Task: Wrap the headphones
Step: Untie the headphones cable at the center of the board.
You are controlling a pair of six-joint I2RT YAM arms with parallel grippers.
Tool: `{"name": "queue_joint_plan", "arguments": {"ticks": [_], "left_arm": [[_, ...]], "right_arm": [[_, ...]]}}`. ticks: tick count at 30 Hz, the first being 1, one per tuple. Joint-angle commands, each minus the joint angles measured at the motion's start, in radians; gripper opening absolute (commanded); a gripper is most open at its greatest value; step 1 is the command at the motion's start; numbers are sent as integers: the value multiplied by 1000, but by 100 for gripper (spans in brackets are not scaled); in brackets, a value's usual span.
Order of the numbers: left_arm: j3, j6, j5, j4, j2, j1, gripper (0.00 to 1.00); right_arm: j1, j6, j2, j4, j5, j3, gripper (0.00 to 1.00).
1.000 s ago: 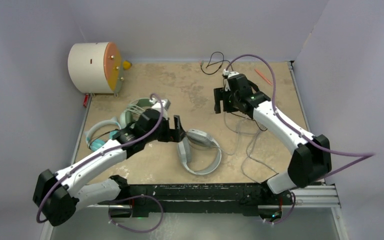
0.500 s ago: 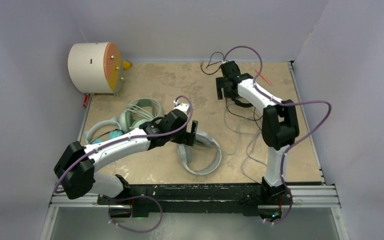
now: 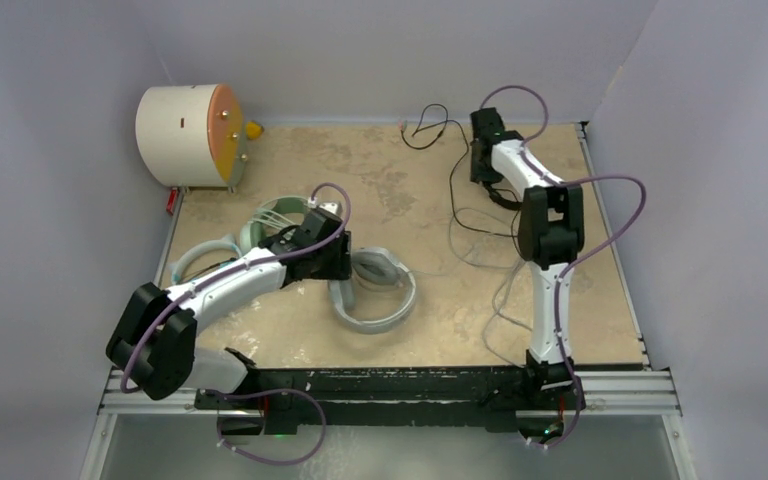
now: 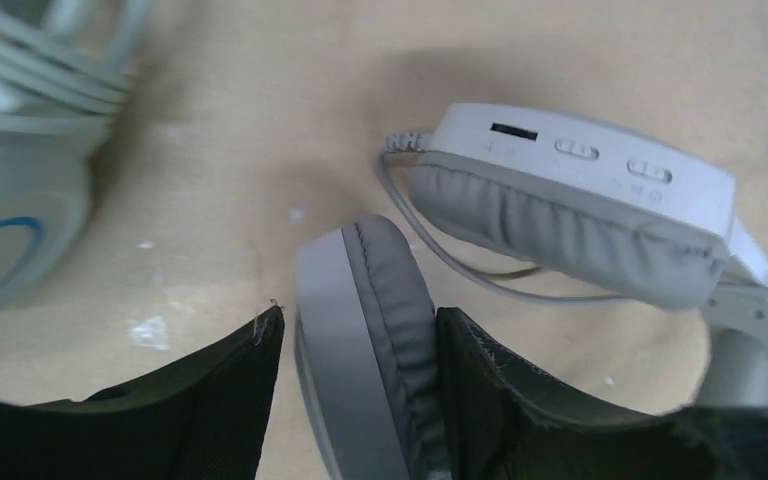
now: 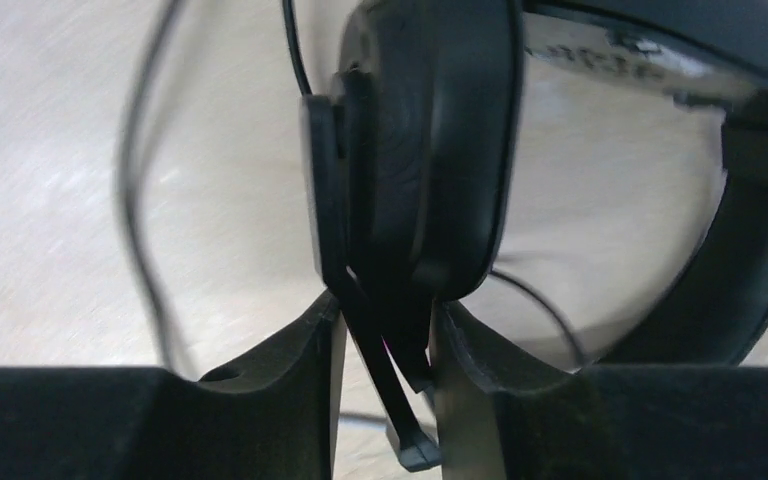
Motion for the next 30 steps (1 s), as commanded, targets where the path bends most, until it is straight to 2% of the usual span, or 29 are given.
{"name": "queue_joint_plan", "arguments": {"ticks": [1, 5, 8, 10, 12, 15, 19, 25, 30], "left_arm": [[23, -34, -77, -71, -8, 73, 54], [67, -25, -163, -96, -37, 115, 53], [101, 6, -147, -102, -55, 114, 57], [120, 49, -89, -99, -79, 112, 62], [133, 95, -54, -90, -113, 100, 66], [166, 142, -81, -77, -151, 50, 71], [217, 231, -62, 1, -130, -48, 77], [326, 343, 103, 190, 63, -150, 80], [453, 390, 232, 283, 287, -192, 78]], "right_arm": [[-153, 112, -48, -40, 14, 56, 35], [-218, 130, -87, -23, -96, 21, 47], [-223, 119, -138, -26, -119, -15, 71], [-221, 106, -213, -12, -131, -77, 78], [-221, 112, -293, 6, -143, -164, 79], [-221, 140, -424, 30, -164, -317, 79], [-219, 212, -584, 64, -240, -517, 80], [-207, 421, -775, 168, -294, -826, 80], [-207, 519, -871, 171, -237, -953, 73]]}}
